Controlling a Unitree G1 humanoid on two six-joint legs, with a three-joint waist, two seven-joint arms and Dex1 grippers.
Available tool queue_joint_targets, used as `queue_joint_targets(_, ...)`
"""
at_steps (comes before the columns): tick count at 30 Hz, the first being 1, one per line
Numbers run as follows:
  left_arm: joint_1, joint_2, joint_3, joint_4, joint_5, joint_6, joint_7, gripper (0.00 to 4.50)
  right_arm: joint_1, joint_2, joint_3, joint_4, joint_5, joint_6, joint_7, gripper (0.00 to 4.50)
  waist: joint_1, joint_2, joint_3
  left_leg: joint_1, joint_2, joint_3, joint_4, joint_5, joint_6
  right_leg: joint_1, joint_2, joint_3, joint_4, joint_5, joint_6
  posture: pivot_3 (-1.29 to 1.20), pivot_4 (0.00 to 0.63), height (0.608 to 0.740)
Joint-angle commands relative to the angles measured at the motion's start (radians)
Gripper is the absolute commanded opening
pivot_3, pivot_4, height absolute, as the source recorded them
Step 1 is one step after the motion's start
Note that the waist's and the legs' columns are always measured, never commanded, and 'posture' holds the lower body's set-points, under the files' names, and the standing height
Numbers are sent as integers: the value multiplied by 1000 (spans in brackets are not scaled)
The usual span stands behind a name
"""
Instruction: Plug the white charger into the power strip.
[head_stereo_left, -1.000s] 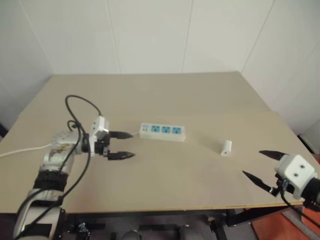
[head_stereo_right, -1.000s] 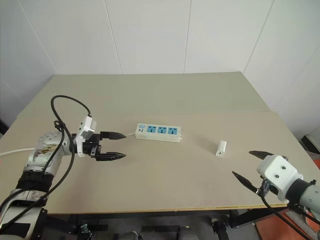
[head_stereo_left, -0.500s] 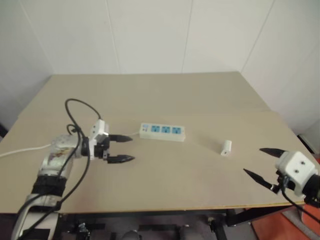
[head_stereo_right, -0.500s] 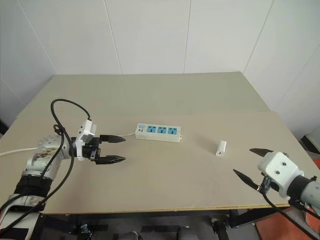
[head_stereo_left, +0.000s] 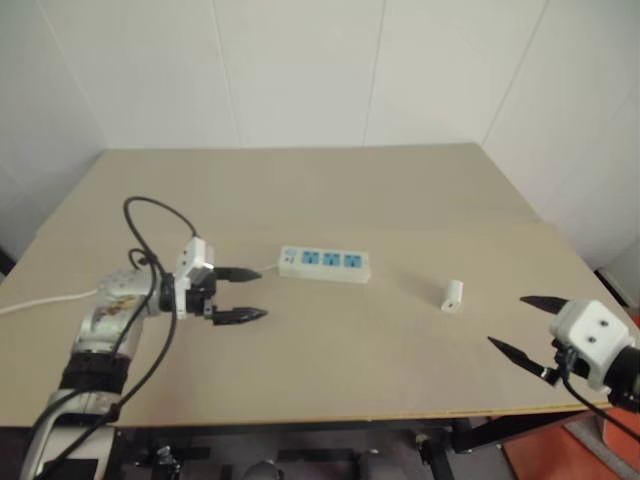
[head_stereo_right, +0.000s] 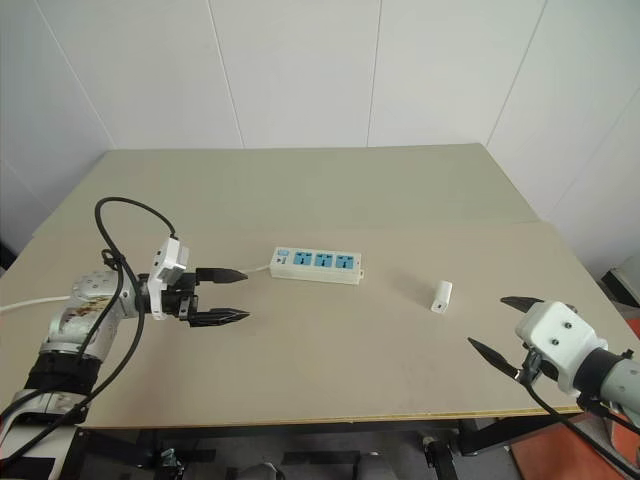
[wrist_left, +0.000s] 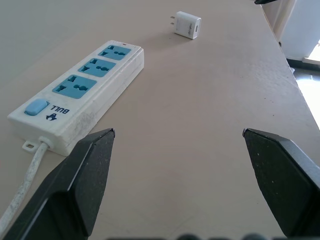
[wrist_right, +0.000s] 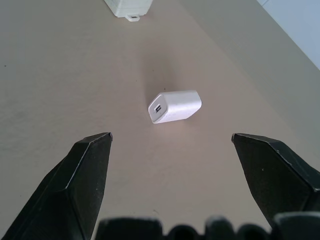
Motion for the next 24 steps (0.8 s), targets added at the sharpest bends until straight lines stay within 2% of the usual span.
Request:
queue_joint_targets(1,-2,18,30,-18,-15,-13,9,4480,-11,-5,0,-22,7,10,-4,4500,0,0,0,0,0,0,0,0,0,0,0,0,0,0,0,0,150,740)
queue_joint_targets(3,-12,6,33,10,15,-66,50,4480,-10,-3,1,-31,10,14,-5,4500,0,0,0,0,0,0,0,0,0,0,0,0,0,0,0,0,150,740)
queue_joint_targets(6,-73,-22,12,155,120,-223,172,4480,-18,-4,10,-29,6,18,-11,4500,3,0,0,1,0,0,0,0,0,0,0,0,0,0,0,0,150,740)
queue_joint_targets(10,-210,-64,14,419,120,-302,116,4480,-37,-5,35,-24,-7,16,-19,4500,6,-1,-1,1,-1,0,0,0,0,1,0,0,0,0,0,0,150,740)
queue_joint_targets(15,-382,-89,-53,755,291,-503,242,4480,-63,-5,55,-25,-21,15,-32,4500,9,-2,-1,-1,-1,0,0,0,0,0,0,0,-2,0,0,0,150,740)
queue_joint_targets(19,-449,-113,-48,896,328,-510,251,4480,-78,-4,72,-22,-42,9,-51,4500,9,-2,-1,-1,-1,0,0,0,0,0,0,0,-1,0,0,0,150,740)
queue_joint_targets(24,-476,-125,-88,969,439,-513,396,4480,-109,2,95,-31,-58,12,-73,4500,5,-2,-1,-1,-1,0,0,0,0,0,0,0,-1,0,1,0,150,740)
